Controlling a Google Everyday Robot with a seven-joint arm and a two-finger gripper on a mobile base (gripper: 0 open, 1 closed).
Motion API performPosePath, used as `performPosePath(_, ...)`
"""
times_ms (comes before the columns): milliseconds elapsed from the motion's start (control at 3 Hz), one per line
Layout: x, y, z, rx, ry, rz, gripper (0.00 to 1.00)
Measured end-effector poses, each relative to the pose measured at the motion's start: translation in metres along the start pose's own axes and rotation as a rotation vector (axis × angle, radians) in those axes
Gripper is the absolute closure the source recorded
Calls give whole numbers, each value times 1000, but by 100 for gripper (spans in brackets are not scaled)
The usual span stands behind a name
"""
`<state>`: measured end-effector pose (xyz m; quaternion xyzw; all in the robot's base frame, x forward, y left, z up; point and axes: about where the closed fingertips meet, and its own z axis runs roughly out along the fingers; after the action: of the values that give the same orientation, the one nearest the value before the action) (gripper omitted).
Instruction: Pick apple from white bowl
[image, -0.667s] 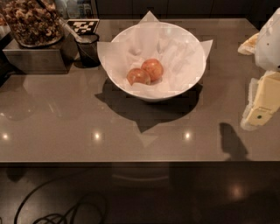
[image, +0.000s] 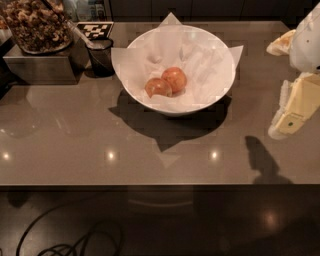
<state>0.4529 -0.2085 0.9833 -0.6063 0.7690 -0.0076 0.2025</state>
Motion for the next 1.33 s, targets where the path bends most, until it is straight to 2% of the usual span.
performPosePath(667,-68,-38,24,-62,-201,-154,0)
performPosePath(1000,-100,-49,37,-92,-269,-221,0)
performPosePath(1333,-102,-50,37,-91,-272,-223,9)
